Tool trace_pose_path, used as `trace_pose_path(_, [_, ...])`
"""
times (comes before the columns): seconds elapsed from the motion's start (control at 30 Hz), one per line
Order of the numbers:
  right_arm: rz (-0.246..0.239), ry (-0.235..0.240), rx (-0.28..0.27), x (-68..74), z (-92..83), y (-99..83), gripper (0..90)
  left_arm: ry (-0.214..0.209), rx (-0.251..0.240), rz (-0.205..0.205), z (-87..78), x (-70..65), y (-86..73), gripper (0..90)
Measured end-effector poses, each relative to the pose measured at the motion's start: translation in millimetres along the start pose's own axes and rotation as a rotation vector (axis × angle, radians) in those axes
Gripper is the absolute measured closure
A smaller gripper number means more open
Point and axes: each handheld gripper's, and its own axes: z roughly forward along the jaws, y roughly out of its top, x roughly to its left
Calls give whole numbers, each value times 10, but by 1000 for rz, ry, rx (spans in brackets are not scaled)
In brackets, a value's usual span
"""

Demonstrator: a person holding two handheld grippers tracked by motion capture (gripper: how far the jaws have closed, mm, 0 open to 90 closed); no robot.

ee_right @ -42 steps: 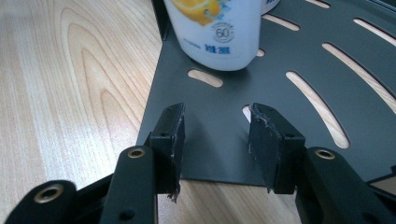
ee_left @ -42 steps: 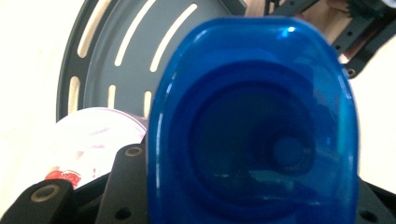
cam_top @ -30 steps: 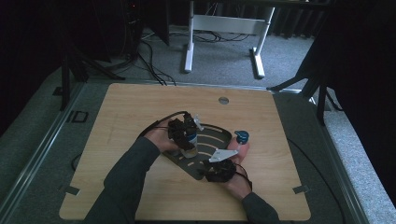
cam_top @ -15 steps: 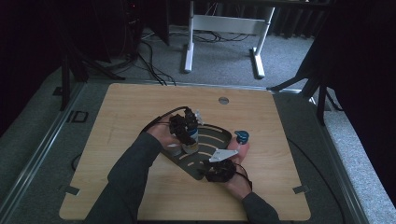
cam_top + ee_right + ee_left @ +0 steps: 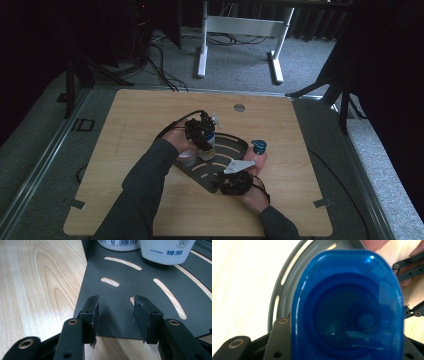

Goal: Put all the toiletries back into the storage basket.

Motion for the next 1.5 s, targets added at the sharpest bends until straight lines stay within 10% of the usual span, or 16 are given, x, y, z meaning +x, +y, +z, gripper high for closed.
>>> trace_pose_path(1.5, [-1, 3, 3, 2, -5, -1, 553, 59, 57, -98, 168, 368, 180, 552])
